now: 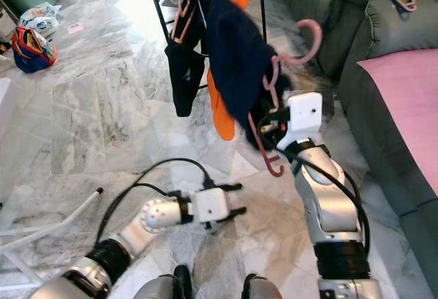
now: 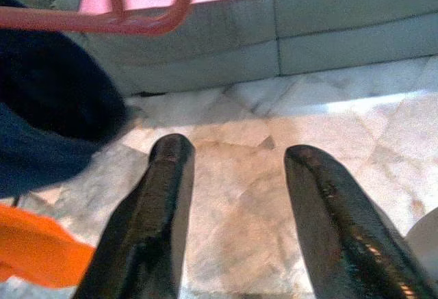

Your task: Hang hanger

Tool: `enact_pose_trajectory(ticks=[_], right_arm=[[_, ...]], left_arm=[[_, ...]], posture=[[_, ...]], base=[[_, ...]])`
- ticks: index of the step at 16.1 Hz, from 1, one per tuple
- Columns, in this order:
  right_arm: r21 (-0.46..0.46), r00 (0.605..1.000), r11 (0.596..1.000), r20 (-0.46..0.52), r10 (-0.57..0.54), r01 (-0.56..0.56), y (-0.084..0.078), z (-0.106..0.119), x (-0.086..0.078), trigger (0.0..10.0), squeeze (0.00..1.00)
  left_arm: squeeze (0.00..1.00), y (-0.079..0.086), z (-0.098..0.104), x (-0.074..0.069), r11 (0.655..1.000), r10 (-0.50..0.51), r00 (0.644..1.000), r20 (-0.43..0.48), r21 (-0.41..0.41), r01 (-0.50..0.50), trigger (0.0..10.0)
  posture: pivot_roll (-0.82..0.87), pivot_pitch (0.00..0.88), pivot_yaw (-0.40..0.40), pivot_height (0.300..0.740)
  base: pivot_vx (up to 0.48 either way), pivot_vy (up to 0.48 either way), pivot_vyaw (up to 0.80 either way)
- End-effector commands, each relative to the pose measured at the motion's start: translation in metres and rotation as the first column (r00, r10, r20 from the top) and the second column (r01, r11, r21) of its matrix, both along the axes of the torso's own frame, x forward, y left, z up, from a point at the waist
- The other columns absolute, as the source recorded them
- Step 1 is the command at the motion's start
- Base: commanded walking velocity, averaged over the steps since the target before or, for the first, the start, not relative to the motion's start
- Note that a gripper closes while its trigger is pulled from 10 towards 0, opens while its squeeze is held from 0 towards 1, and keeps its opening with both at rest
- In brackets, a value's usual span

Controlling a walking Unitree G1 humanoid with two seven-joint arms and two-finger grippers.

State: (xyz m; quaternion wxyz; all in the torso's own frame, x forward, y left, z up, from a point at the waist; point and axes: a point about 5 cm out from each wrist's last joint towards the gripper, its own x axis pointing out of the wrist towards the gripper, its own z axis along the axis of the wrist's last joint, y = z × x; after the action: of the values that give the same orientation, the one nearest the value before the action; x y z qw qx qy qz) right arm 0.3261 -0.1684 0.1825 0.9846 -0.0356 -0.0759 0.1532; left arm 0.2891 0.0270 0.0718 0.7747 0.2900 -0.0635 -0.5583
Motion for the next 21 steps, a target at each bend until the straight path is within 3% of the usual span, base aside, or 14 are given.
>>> enact_pose_trajectory(ticks=[1, 5, 7, 11, 15, 19, 21], right_arm=[[-0.044, 0.997, 0.997, 0.039, 0.067, -0.065, 0.008, 0.002, -0.007, 10.0, 0.0], [-0.033, 0.991, 0.991, -0.038, 0.131, -0.132, -0.005, -0.022, -0.029, 10.0, 0.0], [-0.038, 0.987, 0.988, -0.059, 0.148, -0.15, -0.009, -0.03, -0.035, 10.0, 0.0], [-0.069, 0.955, 0.959, -0.138, 0.262, -0.273, -0.012, -0.049, -0.051, 10.0, 0.0], [-0.058, 0.931, 0.941, -0.174, 0.32, -0.334, -0.017, -0.055, -0.06, 10.0, 0.0], [-0.081, 0.888, 0.907, -0.259, 0.381, -0.413, -0.027, -0.068, -0.072, 10.0, 0.0], [-0.139, 0.858, 0.869, -0.295, 0.421, -0.475, -0.028, -0.071, -0.075, 10.0, 0.0]], left_arm=[[1.0, 0.01, 0.006, 0.005, 1.0, 0.026, 0.999, 0.031, -0.015, -0.025, 10.0], [1.0, 0.05, 0.041, 0.032, 0.982, 0.174, 0.969, 0.173, -0.104, -0.158, 10.0], [1.0, 0.057, 0.056, 0.038, 0.975, 0.2, 0.955, 0.219, -0.14, -0.172, 10.0], [1.0, 0.068, 0.083, 0.052, 0.973, 0.218, 0.921, 0.322, -0.146, -0.179, 10.0], [1.0, 0.069, 0.095, 0.057, 0.972, 0.225, 0.906, 0.36, -0.152, -0.181, 10.0], [1.0, 0.068, 0.099, 0.056, 0.99, 0.138, 0.907, 0.398, -0.083, -0.114, 10.0], [1.0, 0.07, 0.098, 0.057, 0.995, 0.103, 0.91, 0.403, -0.031, -0.099, 10.0]], posture=[[-0.09, 0.218, 0.096, 0.74], [-0.08, 0.213, 0.094, 0.74], [-0.08, 0.21, 0.091, 0.74], [-0.08, 0.203, 0.095, 0.74], [-0.08, 0.205, 0.099, 0.74], [-0.09, 0.21, 0.104, 0.74], [-0.09, 0.211, 0.107, 0.74]], base=[[0.0, 0.0, 0.0], [0.0, 0.0, 0.0], [0.0, 0.0, 0.0], [0.0, 0.0, 0.0], [0.0, 0.0, 0.0], [0.0, 0.0, 0.0], [0.0, 0.0, 0.0]])
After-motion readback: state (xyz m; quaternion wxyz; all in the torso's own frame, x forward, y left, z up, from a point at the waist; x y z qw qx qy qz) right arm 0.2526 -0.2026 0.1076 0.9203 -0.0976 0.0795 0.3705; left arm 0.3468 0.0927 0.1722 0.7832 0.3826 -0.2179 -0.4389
